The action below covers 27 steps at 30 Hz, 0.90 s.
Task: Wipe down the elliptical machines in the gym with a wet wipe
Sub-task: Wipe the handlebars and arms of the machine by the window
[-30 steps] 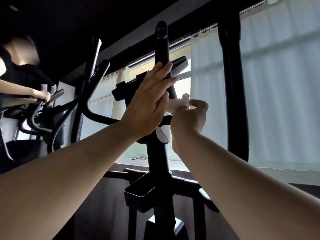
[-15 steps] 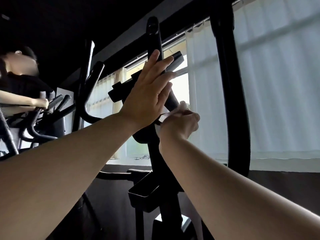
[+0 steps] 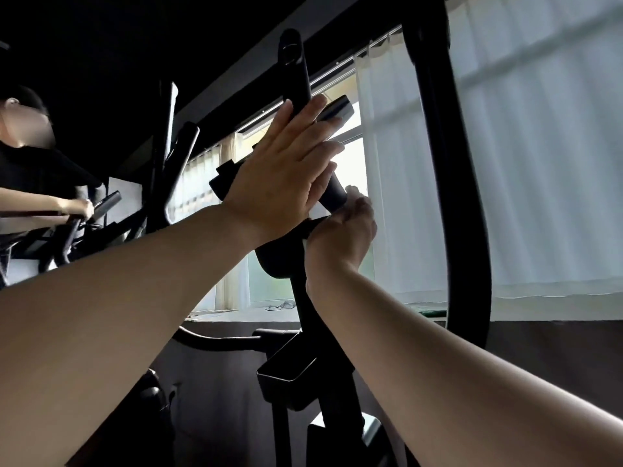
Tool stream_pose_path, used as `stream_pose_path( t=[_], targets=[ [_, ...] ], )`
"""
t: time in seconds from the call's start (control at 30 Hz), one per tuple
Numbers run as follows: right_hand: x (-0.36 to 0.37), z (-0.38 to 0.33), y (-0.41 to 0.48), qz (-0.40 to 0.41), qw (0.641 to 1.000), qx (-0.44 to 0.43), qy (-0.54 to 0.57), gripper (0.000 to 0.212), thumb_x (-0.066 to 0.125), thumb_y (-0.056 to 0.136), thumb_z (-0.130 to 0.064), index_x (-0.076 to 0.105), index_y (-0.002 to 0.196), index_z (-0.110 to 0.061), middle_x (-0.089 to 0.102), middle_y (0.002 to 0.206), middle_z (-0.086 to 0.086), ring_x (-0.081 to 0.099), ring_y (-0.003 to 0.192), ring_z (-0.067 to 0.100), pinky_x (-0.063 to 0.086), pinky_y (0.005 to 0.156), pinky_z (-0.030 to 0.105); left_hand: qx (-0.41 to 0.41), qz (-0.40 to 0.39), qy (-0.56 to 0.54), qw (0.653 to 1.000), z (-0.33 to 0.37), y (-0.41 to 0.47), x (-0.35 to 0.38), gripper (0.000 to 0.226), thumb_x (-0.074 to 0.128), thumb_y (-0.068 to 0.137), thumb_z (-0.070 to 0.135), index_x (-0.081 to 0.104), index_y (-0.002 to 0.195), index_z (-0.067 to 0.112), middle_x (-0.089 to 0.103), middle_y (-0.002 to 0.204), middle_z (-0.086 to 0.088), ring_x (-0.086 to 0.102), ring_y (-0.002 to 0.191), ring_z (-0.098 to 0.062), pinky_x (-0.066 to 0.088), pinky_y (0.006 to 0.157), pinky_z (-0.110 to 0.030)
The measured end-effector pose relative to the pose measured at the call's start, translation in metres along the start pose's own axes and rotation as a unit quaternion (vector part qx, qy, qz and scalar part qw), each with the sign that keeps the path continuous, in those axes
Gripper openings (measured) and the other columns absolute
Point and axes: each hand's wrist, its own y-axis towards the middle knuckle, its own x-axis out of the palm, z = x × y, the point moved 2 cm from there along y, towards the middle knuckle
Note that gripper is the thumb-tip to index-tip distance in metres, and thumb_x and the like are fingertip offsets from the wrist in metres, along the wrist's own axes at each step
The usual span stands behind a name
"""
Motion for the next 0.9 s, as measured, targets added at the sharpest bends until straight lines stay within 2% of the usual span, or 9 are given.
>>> stream_pose_path(
  t=[0.07, 0.13, 0.17, 0.27, 0.37, 0.53, 0.7, 0.8, 0.9],
  targets=[
    [0.003, 0.001, -0.005, -0.024, 1.000, -0.005, -0.007, 0.041, 0.054, 0.100, -0.009, 0.052, 0.141, -0.007, 0.057, 0.136, 0.002, 0.051, 0.123, 0.022, 0.029, 0.080, 0.007, 0.003, -0.004, -0.024, 1.000, -0.002, 0.001, 0.000, 0.035, 0.038, 0.110, 0.021, 0.062, 0.130, 0.003, 0.052, 0.149, -0.011, 0.026, 0.153, -0.033, 0.009, 0.129, -0.042],
    [0.003, -0.001, -0.013, -0.001, 1.000, -0.017, -0.017, 0.029, 0.053, 0.103, -0.012, 0.060, 0.131, -0.013, 0.065, 0.106, -0.023, 0.062, 0.105, 0.009, 0.042, 0.069, 0.006, -0.005, -0.003, -0.042, 0.999, 0.000, 0.000, 0.001, 0.034, 0.038, 0.110, 0.019, 0.062, 0.129, 0.002, 0.053, 0.148, -0.012, 0.026, 0.153, -0.033, 0.011, 0.128, -0.043],
    [0.004, -0.003, -0.015, 0.018, 1.000, 0.000, -0.013, 0.023, 0.050, 0.105, -0.015, 0.062, 0.125, -0.015, 0.063, 0.097, -0.025, 0.064, 0.093, 0.004, 0.044, 0.066, 0.005, -0.008, -0.004, -0.046, 0.999, 0.001, -0.001, 0.002, 0.034, 0.038, 0.110, 0.018, 0.062, 0.129, 0.002, 0.053, 0.148, -0.012, 0.026, 0.153, -0.033, 0.011, 0.128, -0.043],
    [0.003, -0.005, -0.008, 0.038, 0.993, -0.030, -0.104, 0.014, 0.046, 0.108, -0.023, 0.059, 0.112, -0.022, 0.056, 0.121, -0.003, 0.060, 0.091, 0.009, 0.044, 0.076, 0.012, -0.005, -0.008, -0.052, 0.999, 0.001, -0.001, 0.003, 0.033, 0.038, 0.109, 0.017, 0.062, 0.127, 0.002, 0.053, 0.147, -0.013, 0.025, 0.153, -0.033, 0.013, 0.128, -0.047],
    [0.002, 0.005, 0.007, 0.069, 0.990, 0.012, -0.121, 0.016, 0.051, 0.105, -0.039, 0.056, 0.101, -0.024, 0.062, 0.117, 0.005, 0.061, 0.089, 0.016, 0.052, 0.085, 0.025, 0.003, -0.007, -0.053, 0.999, -0.001, -0.001, 0.003, 0.032, 0.040, 0.109, 0.016, 0.062, 0.126, 0.001, 0.053, 0.146, -0.014, 0.027, 0.152, -0.035, 0.016, 0.127, -0.050],
    [-0.001, 0.011, 0.006, 0.114, 0.977, 0.168, -0.072, 0.036, 0.044, 0.108, -0.030, 0.059, 0.135, -0.010, 0.066, 0.118, 0.006, 0.056, 0.100, 0.023, 0.039, 0.083, 0.030, 0.001, -0.006, -0.055, 0.998, -0.001, -0.001, 0.002, 0.031, 0.041, 0.109, 0.015, 0.062, 0.128, 0.001, 0.053, 0.146, -0.014, 0.028, 0.152, -0.035, 0.015, 0.127, -0.048],
    [0.004, 0.005, 0.015, 0.119, 0.977, 0.168, -0.059, 0.023, 0.059, 0.099, -0.014, 0.064, 0.121, -0.012, 0.071, 0.108, 0.008, 0.064, 0.092, 0.027, 0.056, 0.090, 0.047, -0.002, -0.009, -0.055, 0.998, -0.001, -0.002, 0.002, 0.032, 0.041, 0.109, 0.015, 0.062, 0.129, 0.001, 0.054, 0.146, -0.013, 0.029, 0.152, -0.034, 0.013, 0.128, -0.044],
    [0.000, 0.006, 0.008, 0.055, 0.982, 0.178, -0.022, 0.041, 0.049, 0.102, -0.012, 0.048, 0.142, -0.007, 0.058, 0.138, 0.017, 0.060, 0.113, 0.035, 0.049, 0.095, 0.044, 0.000, -0.009, -0.052, 0.999, -0.001, -0.002, 0.001, 0.032, 0.041, 0.109, 0.015, 0.062, 0.129, 0.001, 0.053, 0.146, -0.013, 0.028, 0.152, -0.034, 0.013, 0.128, -0.045],
    [-0.004, 0.004, 0.008, 0.047, 0.983, 0.172, -0.037, 0.042, 0.050, 0.101, -0.012, 0.046, 0.143, -0.006, 0.056, 0.138, 0.019, 0.053, 0.100, 0.030, 0.048, 0.097, 0.043, -0.009, -0.007, -0.053, 0.999, 0.002, -0.002, 0.001, 0.031, 0.041, 0.108, 0.013, 0.062, 0.127, 0.001, 0.054, 0.145, -0.013, 0.028, 0.152, -0.034, 0.013, 0.128, -0.044]
  ],
)
